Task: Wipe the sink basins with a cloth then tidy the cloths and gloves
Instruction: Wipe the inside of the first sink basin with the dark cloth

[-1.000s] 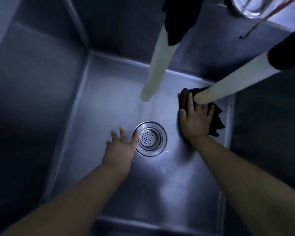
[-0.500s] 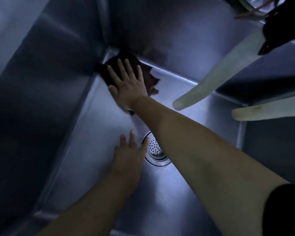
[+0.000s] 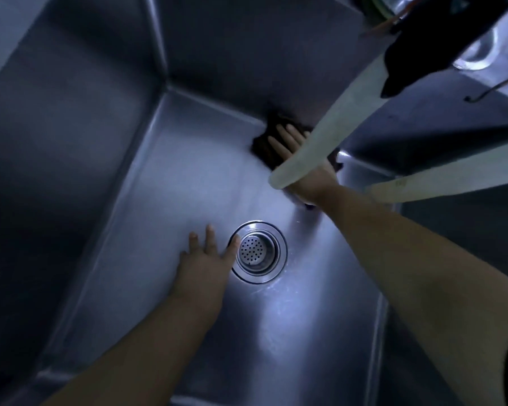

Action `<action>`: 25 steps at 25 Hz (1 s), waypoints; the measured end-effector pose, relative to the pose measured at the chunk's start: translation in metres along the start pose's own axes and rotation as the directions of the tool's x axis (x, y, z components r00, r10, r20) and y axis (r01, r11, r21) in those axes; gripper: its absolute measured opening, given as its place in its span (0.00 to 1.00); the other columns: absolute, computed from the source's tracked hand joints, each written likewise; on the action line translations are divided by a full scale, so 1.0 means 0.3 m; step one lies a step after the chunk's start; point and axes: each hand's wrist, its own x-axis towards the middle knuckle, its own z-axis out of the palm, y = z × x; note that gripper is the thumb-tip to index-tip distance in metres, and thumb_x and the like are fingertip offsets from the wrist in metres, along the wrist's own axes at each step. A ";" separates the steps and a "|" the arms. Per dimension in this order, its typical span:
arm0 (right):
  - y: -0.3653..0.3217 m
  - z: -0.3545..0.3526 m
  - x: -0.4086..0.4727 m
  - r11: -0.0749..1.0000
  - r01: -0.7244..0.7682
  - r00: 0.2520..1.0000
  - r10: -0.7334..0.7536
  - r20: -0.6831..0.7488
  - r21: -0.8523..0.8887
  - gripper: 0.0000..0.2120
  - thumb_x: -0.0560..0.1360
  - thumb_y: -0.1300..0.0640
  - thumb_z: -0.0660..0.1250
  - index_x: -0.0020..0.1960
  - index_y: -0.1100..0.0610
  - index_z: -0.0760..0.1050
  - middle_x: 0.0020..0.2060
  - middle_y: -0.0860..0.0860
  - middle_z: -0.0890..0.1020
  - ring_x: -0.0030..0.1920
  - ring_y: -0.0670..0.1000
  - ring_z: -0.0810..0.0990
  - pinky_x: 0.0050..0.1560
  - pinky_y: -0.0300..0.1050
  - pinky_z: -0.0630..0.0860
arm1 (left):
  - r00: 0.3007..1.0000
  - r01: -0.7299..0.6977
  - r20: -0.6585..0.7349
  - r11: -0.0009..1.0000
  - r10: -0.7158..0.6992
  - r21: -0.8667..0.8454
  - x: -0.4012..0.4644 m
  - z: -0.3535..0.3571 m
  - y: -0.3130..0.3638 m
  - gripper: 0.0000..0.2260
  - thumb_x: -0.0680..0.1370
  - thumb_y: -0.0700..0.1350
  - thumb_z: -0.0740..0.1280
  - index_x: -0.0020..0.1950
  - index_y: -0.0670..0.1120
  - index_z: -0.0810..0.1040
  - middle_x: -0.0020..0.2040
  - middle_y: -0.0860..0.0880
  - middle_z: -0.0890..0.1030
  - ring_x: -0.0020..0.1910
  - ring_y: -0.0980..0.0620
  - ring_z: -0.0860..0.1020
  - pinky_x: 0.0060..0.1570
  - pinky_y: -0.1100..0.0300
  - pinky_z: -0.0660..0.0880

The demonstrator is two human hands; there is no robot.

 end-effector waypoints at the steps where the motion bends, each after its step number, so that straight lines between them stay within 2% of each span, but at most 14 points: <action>1: 0.057 0.003 -0.084 0.998 -0.064 0.998 0.064 -0.002 0.030 0.29 0.77 0.44 0.51 0.75 0.54 0.60 0.75 0.56 0.60 0.76 0.56 0.55 0.75 0.55 0.48 | 1.000 0.005 -0.009 1.000 -0.005 0.008 0.000 0.001 0.004 0.39 0.77 0.40 0.62 0.77 0.53 0.37 0.76 0.34 0.40 0.74 0.30 0.49 0.65 0.46 0.66; 3: 0.142 0.014 -0.234 0.977 -0.200 0.979 0.202 -0.012 0.080 0.30 0.76 0.44 0.48 0.75 0.55 0.59 0.74 0.58 0.61 0.75 0.59 0.56 0.74 0.55 0.45 | 1.000 0.010 -0.029 1.000 -0.009 0.021 0.003 0.005 0.010 0.37 0.78 0.38 0.59 0.77 0.53 0.37 0.76 0.34 0.41 0.73 0.30 0.49 0.64 0.46 0.67; 5: 0.182 0.039 -0.331 0.928 -0.358 0.932 0.362 -0.027 0.101 0.28 0.77 0.45 0.51 0.75 0.55 0.58 0.74 0.61 0.61 0.74 0.63 0.57 0.73 0.60 0.47 | 0.999 0.016 -0.042 0.999 -0.015 0.032 0.010 0.012 0.016 0.36 0.78 0.38 0.58 0.76 0.53 0.37 0.76 0.34 0.41 0.73 0.30 0.50 0.63 0.47 0.68; 7: 0.169 0.066 -0.386 0.836 -0.544 0.839 0.543 0.031 0.075 0.28 0.78 0.46 0.54 0.76 0.53 0.57 0.75 0.59 0.58 0.75 0.60 0.54 0.73 0.61 0.47 | 0.998 0.032 -0.053 0.999 -0.029 0.042 0.015 0.019 0.021 0.37 0.78 0.38 0.59 0.76 0.54 0.38 0.76 0.35 0.42 0.74 0.31 0.50 0.63 0.47 0.68; 9: 0.114 0.099 -0.444 0.789 -0.614 0.788 0.612 0.061 0.021 0.28 0.79 0.44 0.53 0.77 0.51 0.54 0.76 0.56 0.54 0.76 0.57 0.50 0.73 0.60 0.46 | 0.998 0.045 -0.055 0.997 -0.042 0.062 0.012 0.027 0.025 0.37 0.78 0.40 0.60 0.76 0.55 0.37 0.77 0.36 0.42 0.74 0.32 0.50 0.62 0.48 0.69; 13: -0.084 0.133 -0.626 0.848 -0.528 0.849 0.527 0.042 0.046 0.32 0.75 0.41 0.48 0.76 0.51 0.56 0.75 0.59 0.58 0.75 0.61 0.55 0.71 0.63 0.49 | 0.997 0.042 -0.063 0.996 -0.038 0.072 0.006 0.035 0.014 0.43 0.74 0.43 0.67 0.76 0.56 0.37 0.77 0.38 0.43 0.74 0.34 0.52 0.58 0.51 0.72; 15: -0.196 0.145 -0.731 0.880 -0.470 0.883 0.470 0.022 0.068 0.31 0.75 0.42 0.50 0.75 0.52 0.59 0.74 0.60 0.60 0.74 0.62 0.57 0.71 0.63 0.50 | 0.998 0.021 -0.066 0.998 -0.017 0.065 -0.012 0.035 0.000 0.47 0.72 0.47 0.70 0.76 0.56 0.37 0.78 0.40 0.43 0.75 0.36 0.51 0.56 0.53 0.74; 17: -0.306 0.161 -0.821 0.924 -0.375 0.927 0.375 0.016 0.074 0.30 0.75 0.42 0.52 0.74 0.52 0.60 0.74 0.61 0.60 0.74 0.63 0.58 0.70 0.63 0.51 | 0.997 -0.020 -0.071 0.999 0.023 0.036 -0.045 0.032 -0.031 0.49 0.70 0.52 0.73 0.77 0.53 0.39 0.78 0.43 0.42 0.76 0.40 0.50 0.59 0.52 0.72; 21: -0.454 0.175 -0.897 0.987 -0.153 0.988 0.151 0.042 0.054 0.28 0.77 0.40 0.49 0.74 0.50 0.60 0.74 0.59 0.60 0.73 0.64 0.58 0.68 0.67 0.53 | 0.986 -0.122 -0.113 0.992 0.126 0.045 -0.130 -0.017 -0.140 0.39 0.74 0.56 0.66 0.77 0.47 0.48 0.78 0.46 0.46 0.76 0.47 0.51 0.72 0.51 0.59; 23: -0.463 0.165 -0.889 0.983 -0.161 0.986 0.157 0.048 0.091 0.28 0.77 0.40 0.49 0.74 0.49 0.60 0.74 0.58 0.61 0.74 0.62 0.57 0.69 0.66 0.52 | 0.984 -0.134 -0.109 0.990 0.138 0.049 -0.187 -0.042 -0.189 0.33 0.76 0.54 0.63 0.76 0.47 0.53 0.78 0.47 0.52 0.76 0.48 0.53 0.72 0.51 0.58; 25: -0.449 0.147 -0.855 0.973 -0.201 0.979 0.196 0.053 0.115 0.29 0.76 0.40 0.52 0.74 0.49 0.60 0.74 0.57 0.60 0.75 0.60 0.56 0.70 0.64 0.51 | 0.988 -0.123 -0.093 0.992 0.121 -0.019 -0.252 -0.058 -0.226 0.28 0.76 0.53 0.63 0.74 0.48 0.60 0.76 0.48 0.60 0.74 0.49 0.58 0.70 0.52 0.61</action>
